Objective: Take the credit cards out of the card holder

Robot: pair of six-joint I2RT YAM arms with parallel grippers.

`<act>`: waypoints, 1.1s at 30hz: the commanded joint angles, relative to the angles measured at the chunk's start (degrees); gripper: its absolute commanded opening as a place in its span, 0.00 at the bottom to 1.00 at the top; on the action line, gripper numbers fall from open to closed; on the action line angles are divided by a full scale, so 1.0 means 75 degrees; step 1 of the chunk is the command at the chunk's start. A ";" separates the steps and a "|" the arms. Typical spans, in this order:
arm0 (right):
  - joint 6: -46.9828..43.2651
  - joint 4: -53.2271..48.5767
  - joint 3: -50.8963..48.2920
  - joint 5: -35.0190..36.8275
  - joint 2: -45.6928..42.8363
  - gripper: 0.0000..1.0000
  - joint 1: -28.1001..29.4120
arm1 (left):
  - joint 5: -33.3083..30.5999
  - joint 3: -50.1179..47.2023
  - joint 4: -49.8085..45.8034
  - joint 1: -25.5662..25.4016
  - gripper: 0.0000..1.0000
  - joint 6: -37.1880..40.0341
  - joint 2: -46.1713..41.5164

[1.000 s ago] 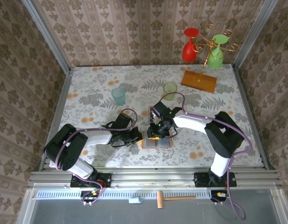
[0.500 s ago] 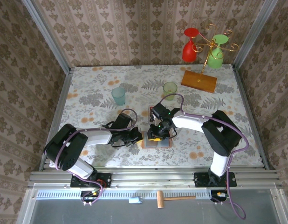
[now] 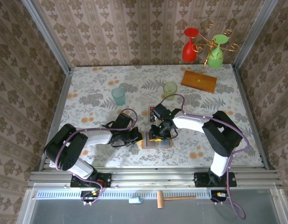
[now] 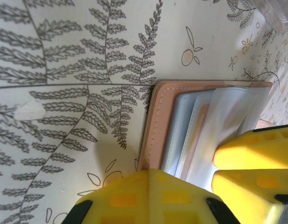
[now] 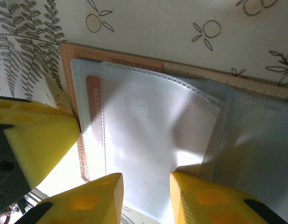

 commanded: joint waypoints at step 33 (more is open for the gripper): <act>-0.0046 0.2047 -0.1760 -0.1315 -0.0793 0.24 -0.0719 | 0.0222 0.1043 -0.0088 -0.0388 0.19 -0.0226 0.0415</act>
